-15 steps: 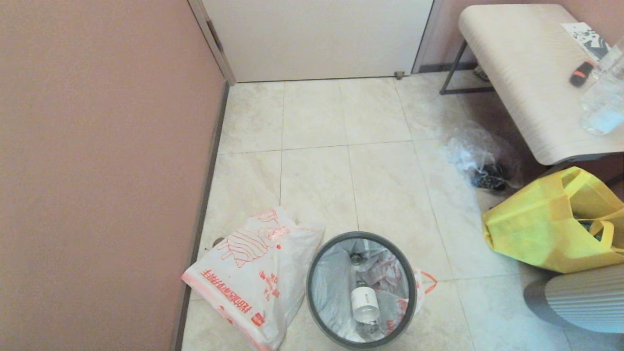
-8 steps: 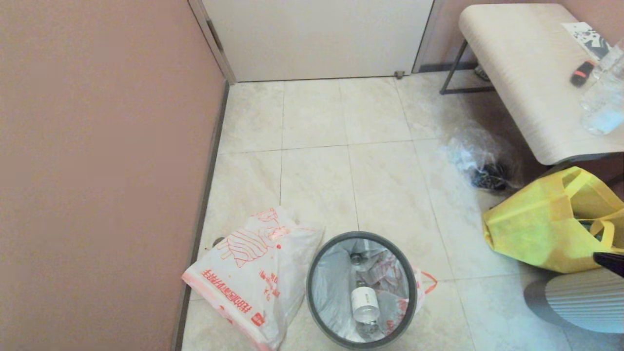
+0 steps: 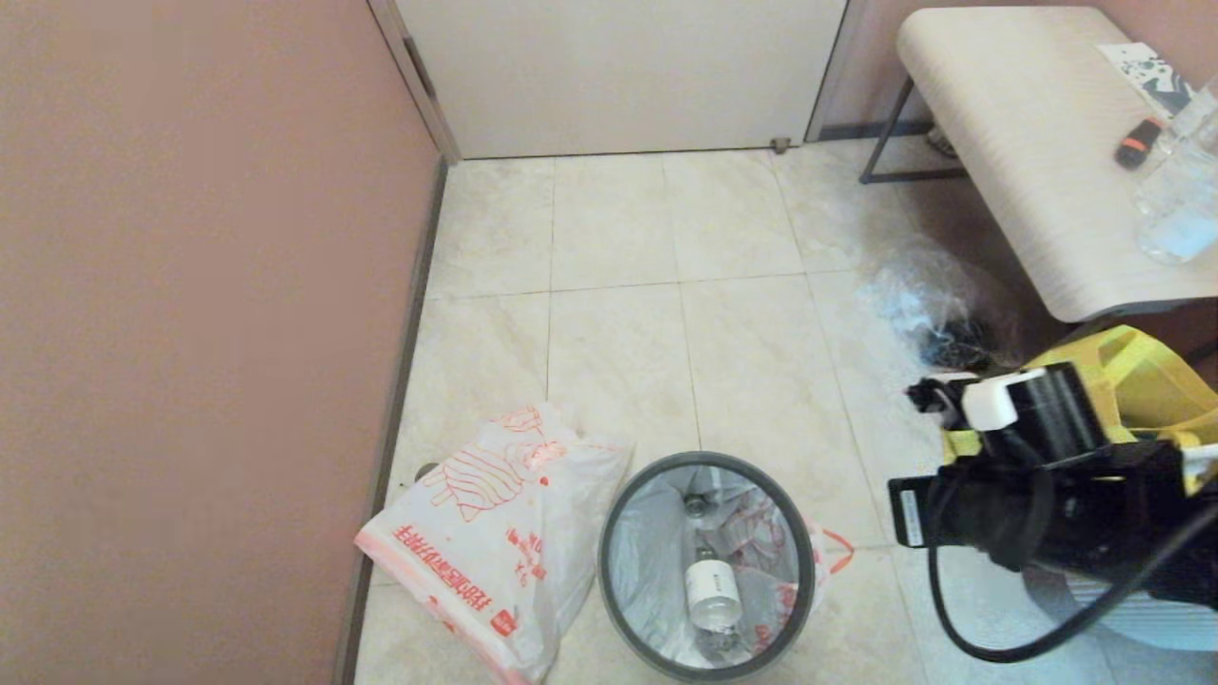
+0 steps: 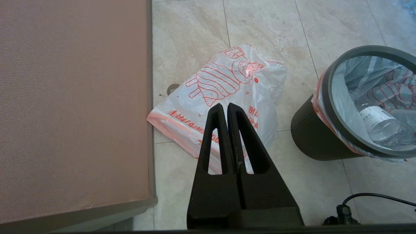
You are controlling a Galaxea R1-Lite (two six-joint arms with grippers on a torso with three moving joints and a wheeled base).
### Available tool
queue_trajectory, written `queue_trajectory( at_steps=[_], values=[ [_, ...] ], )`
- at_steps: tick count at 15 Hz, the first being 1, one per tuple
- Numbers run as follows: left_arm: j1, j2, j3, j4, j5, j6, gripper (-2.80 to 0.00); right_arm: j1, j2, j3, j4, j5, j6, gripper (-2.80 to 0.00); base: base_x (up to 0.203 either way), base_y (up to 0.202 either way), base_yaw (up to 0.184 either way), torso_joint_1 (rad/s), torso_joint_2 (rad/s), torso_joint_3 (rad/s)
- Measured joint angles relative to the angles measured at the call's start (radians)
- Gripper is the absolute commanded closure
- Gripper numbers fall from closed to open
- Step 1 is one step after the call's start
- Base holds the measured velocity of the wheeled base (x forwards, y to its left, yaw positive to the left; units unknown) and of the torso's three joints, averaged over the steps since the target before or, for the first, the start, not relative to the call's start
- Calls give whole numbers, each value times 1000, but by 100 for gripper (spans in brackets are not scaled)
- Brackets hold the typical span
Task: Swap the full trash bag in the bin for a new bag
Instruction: Place the trash can ring on the floor
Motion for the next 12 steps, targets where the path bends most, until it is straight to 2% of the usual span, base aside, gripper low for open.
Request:
queue_trajectory(
  at_steps=[5,6,12],
  values=[
    [0,0,0,0,1,0,0,58,249,-108,-15,-18,67,0,0,0,0,0,0,0],
    [0,0,0,0,0,0,0,62,278,-119,-15,-18,69,-280,0,0,0,0,0,0],
    [0,0,0,0,0,0,0,81,381,-175,-19,-20,67,-280,0,0,0,0,0,0]
  ],
)
